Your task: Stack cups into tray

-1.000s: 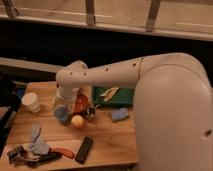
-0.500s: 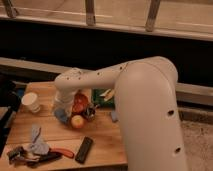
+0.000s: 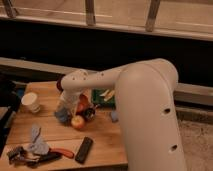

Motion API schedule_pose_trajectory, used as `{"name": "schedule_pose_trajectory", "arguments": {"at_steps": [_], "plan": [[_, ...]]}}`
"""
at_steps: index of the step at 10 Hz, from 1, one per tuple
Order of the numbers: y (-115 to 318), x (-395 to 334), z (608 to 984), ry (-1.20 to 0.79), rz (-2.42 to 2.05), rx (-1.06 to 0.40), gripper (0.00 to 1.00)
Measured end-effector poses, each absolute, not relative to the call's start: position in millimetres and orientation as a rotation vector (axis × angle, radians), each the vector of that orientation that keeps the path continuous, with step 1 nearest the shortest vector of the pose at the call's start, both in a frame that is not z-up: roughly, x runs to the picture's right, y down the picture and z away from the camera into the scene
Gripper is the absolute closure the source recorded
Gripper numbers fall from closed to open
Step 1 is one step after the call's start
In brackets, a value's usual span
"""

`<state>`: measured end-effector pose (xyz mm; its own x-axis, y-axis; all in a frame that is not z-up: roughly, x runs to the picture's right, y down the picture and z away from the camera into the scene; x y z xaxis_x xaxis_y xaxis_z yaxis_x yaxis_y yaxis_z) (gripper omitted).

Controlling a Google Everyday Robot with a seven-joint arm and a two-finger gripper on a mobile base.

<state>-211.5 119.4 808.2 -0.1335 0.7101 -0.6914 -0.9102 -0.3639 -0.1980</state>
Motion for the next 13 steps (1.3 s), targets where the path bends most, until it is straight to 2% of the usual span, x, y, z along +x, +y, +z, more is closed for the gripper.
{"name": "schedule_pose_trajectory", "arguments": {"at_steps": [4, 5, 6, 8, 11, 12, 13], "plan": [[135.1, -221.8, 821.8, 0.339, 1.769, -0.919, 0.35], [136.6, -224.7, 822.6, 0.34, 1.764, -0.927, 0.4], [136.2, -225.5, 823.2, 0.339, 1.763, -0.93, 0.46], [135.3, -230.2, 823.4, 0.33, 1.753, -0.937, 0.69], [133.6, -233.8, 821.7, 0.318, 1.741, -0.942, 0.96], [133.0, -234.5, 820.6, 0.312, 1.737, -0.945, 1.0], [132.8, -237.1, 818.7, 0.304, 1.731, -0.952, 1.0]]}}
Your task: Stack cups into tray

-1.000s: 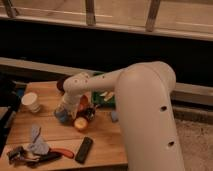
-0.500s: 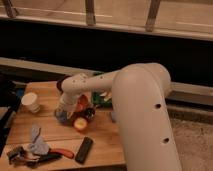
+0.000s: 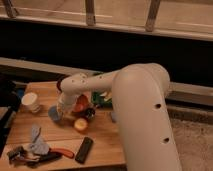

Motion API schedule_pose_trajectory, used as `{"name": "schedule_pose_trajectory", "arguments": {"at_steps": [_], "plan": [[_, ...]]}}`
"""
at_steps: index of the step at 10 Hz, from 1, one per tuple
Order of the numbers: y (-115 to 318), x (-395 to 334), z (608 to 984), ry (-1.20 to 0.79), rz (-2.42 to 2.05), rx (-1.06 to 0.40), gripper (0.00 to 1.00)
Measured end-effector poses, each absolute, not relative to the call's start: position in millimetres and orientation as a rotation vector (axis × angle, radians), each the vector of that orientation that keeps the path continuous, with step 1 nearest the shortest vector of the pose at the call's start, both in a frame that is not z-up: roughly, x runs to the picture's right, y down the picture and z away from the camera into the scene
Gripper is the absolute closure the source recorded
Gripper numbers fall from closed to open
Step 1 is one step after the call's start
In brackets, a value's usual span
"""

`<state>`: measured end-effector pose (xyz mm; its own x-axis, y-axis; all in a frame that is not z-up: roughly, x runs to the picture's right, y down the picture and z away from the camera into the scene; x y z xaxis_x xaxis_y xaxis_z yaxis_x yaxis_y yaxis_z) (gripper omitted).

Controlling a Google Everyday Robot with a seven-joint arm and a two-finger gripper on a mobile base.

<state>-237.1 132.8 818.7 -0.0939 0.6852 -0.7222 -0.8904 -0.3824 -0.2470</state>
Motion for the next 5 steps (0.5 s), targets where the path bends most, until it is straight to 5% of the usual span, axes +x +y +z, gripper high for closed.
{"name": "schedule_pose_trajectory", "arguments": {"at_steps": [5], "plan": [[94.8, -267.6, 773.8, 0.183, 1.662, -0.97, 1.0]]}}
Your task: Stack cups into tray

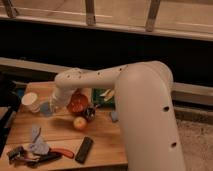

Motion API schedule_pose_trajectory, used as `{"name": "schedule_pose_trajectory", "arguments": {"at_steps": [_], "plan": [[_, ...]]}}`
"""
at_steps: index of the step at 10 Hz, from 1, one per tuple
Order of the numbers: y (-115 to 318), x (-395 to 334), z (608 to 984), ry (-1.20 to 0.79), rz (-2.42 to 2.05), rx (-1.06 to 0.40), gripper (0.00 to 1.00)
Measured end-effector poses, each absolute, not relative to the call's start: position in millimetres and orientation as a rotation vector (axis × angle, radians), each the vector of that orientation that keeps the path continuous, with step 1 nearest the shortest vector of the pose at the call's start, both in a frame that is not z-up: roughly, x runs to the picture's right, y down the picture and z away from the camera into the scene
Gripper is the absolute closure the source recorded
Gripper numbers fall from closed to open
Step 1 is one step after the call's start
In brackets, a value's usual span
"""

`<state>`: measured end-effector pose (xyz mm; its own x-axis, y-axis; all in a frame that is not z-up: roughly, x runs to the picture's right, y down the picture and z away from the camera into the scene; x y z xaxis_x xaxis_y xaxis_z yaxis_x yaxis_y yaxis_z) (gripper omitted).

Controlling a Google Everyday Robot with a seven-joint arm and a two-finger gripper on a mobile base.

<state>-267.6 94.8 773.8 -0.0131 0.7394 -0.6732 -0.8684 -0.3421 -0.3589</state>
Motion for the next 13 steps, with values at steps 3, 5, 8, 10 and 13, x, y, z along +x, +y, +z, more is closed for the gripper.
{"name": "schedule_pose_trajectory", "arguments": {"at_steps": [3, 5, 8, 10, 13], "plan": [[52.2, -290.4, 737.2, 0.092, 1.584, -0.944, 1.0], [18.5, -314.8, 721.2, 0.035, 1.517, -0.918, 1.0], [-12.8, -359.6, 723.4, -0.015, 1.429, -0.913, 1.0], [-23.1, -380.8, 727.0, -0.031, 1.387, -0.937, 1.0], [-25.1, -381.6, 728.5, -0.031, 1.385, -0.937, 1.0]]}}
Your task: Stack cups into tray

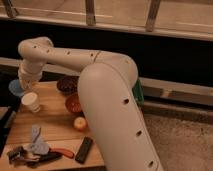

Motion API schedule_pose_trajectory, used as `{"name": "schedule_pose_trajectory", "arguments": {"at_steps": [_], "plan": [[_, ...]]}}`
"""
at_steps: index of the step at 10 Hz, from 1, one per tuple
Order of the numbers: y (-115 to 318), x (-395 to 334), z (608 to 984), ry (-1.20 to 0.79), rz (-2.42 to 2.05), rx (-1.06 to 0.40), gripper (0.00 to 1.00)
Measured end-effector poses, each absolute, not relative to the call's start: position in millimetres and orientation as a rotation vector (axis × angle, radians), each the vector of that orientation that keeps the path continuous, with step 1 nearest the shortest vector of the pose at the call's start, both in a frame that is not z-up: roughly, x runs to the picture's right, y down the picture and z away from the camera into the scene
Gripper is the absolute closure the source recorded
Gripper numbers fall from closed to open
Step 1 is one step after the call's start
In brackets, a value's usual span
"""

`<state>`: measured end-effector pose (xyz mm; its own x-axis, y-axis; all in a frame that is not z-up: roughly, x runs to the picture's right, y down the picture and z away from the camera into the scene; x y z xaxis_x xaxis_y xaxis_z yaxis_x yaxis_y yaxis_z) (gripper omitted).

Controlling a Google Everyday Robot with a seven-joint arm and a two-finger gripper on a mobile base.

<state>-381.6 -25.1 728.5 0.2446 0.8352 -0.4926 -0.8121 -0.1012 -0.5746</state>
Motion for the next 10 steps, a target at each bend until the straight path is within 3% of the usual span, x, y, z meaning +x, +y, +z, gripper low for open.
{"name": "schedule_pose_trajectory", "arguments": {"at_steps": [9, 10], "plan": [[-16.3, -376.2, 775.8, 0.081, 1.415, -0.854, 1.0], [-14.3, -377.6, 779.2, 0.093, 1.414, -0.857, 0.95]]}}
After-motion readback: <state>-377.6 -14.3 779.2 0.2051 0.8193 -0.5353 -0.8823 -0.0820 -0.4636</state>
